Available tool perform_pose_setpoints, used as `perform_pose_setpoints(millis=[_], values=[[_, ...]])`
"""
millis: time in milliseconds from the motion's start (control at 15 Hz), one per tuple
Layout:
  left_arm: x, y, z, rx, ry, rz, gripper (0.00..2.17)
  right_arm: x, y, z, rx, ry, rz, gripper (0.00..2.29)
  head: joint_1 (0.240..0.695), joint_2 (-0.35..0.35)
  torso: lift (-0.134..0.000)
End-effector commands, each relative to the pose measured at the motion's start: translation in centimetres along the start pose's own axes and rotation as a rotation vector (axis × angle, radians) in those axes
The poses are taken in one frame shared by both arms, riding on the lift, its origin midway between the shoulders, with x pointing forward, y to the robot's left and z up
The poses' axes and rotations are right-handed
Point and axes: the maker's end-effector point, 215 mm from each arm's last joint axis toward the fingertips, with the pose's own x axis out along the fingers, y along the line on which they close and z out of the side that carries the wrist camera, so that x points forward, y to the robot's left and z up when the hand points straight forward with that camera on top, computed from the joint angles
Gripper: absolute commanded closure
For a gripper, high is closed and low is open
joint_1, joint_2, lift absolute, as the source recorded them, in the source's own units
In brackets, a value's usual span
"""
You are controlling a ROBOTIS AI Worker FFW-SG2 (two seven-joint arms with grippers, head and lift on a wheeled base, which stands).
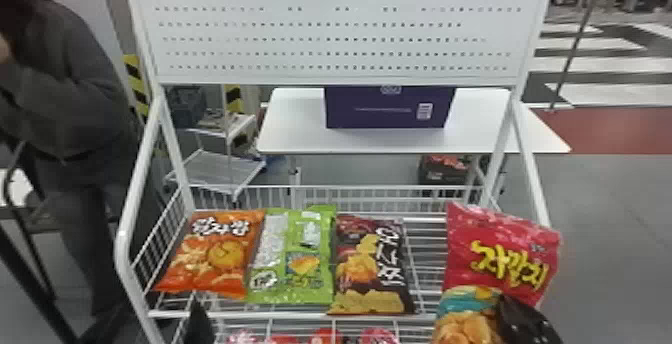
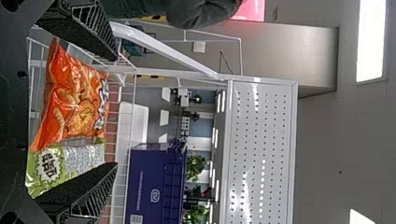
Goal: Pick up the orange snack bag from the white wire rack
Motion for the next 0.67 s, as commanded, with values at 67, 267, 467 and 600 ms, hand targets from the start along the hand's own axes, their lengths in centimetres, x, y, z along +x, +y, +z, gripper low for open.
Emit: perform_pose_setpoints(millis=[67, 267, 467, 600], values=[[0.1, 0.0, -0.4, 0.008, 0.013, -0.002, 0.08, 0.0, 0.0, 0.0, 0.0, 0.0, 0.0, 2.22, 0.499, 0.0, 0.0], [0.1, 0.2, -0.9, 0.015, 0.028, -0.004, 0.08, 0.0, 0.0, 0.0, 0.0, 0.0, 0.0, 2.22, 0.499, 0.0, 0.0], [0.4, 0.1, -1.1, 0.02, 0.037, -0.009, 0.08, -0.1, 0.1, -0.2, 0.0, 0.005, 0.002, 2.22, 0.499, 0.0, 0.0], [1.0, -0.1, -1.6, 0.027, 0.054, -0.016, 0.08, -0.1, 0.1, -0.1, 0.001, 0.003, 0.003, 2.22, 0.499, 0.0, 0.0]])
